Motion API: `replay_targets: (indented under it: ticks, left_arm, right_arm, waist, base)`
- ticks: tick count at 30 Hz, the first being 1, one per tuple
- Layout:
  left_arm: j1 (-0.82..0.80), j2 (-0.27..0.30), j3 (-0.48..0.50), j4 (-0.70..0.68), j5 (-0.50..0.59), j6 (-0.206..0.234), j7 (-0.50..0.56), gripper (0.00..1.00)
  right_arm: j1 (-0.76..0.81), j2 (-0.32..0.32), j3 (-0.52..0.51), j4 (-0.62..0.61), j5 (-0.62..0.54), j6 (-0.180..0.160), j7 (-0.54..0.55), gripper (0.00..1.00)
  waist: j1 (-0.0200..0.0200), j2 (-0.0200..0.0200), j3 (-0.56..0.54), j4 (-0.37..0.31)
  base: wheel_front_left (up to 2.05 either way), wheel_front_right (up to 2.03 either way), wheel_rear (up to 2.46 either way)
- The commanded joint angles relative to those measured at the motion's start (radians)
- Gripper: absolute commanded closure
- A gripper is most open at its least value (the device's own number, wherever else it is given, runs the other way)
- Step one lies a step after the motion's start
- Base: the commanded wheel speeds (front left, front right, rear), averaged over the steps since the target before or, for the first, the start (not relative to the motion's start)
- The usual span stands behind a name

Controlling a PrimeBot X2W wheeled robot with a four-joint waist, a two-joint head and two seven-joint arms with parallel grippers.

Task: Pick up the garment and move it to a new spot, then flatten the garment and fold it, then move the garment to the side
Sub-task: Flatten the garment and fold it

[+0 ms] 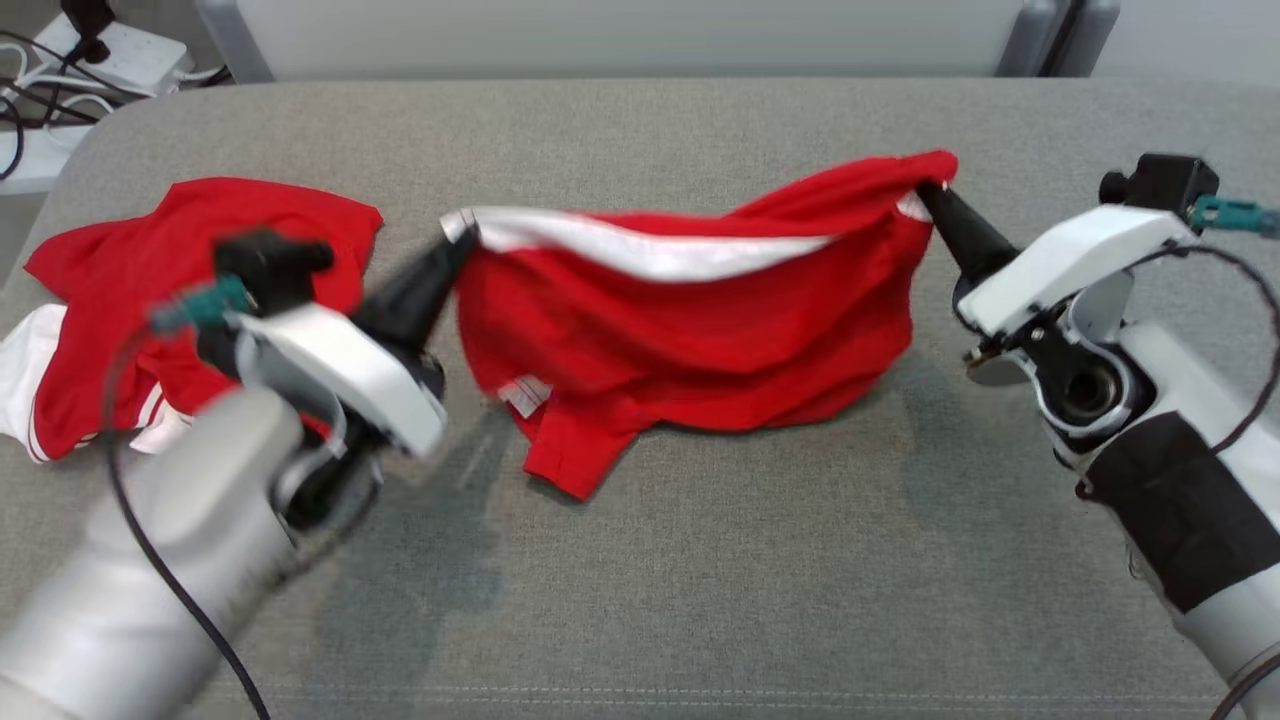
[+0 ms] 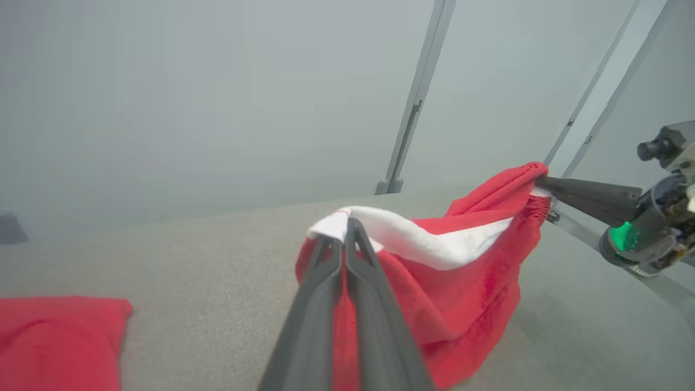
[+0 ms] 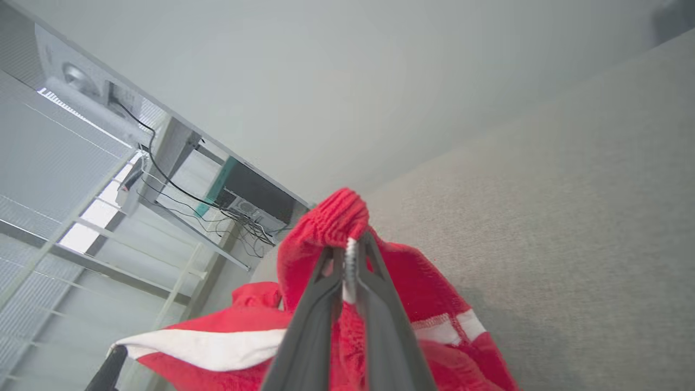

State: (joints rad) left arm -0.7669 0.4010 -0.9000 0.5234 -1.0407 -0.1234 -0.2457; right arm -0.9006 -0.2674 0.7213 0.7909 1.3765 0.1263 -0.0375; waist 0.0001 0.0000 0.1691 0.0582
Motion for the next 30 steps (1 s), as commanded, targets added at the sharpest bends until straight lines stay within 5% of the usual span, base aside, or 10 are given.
replay_targets:
  ticks: [1, 10, 20, 29, 30]
  left_arm:
    - [-0.101, 0.051, 0.031, -0.017, -0.019, -0.007, 0.008, 1.00]
    - [-0.321, 0.136, 0.020, -0.036, -0.118, -0.007, 0.004, 1.00]
    - [0.009, 0.139, -0.126, -0.046, -0.345, -0.007, 0.047, 1.00]
    - [0.033, 0.182, -0.150, -0.061, -0.445, -0.007, 0.107, 1.00]
    - [0.021, 0.179, -0.146, -0.060, -0.453, -0.007, 0.108, 1.00]
  right_arm:
    - [0.008, -0.001, -0.031, -0.056, 0.057, 0.004, 0.024, 1.00]
    - [0.017, -0.036, -0.159, -0.253, 0.254, 0.004, 0.132, 1.00]
    - [0.203, -0.092, 0.016, -0.151, 0.193, 0.004, 0.330, 1.00]
    - [0.136, -0.052, 0.034, -0.015, 0.095, 0.004, 0.205, 1.00]
    - [0.121, -0.040, 0.040, -0.002, 0.080, 0.004, 0.190, 0.93]
  waist:
    - [-0.0001, 0.0000, -0.012, -0.002]
    - [-0.0001, 0.0000, -0.067, -0.008]
    - [-0.0001, 0.0000, -0.073, 0.012]
    - [-0.0001, 0.0000, -0.026, 0.051]
    - [-0.0001, 0.0000, -0.019, 0.053]
  base:
    - [0.00, 0.00, 0.00]
    - [0.00, 0.00, 0.00]
    - [0.00, 0.00, 0.00]
    - [0.00, 0.00, 0.00]
    - [0.00, 0.00, 0.00]
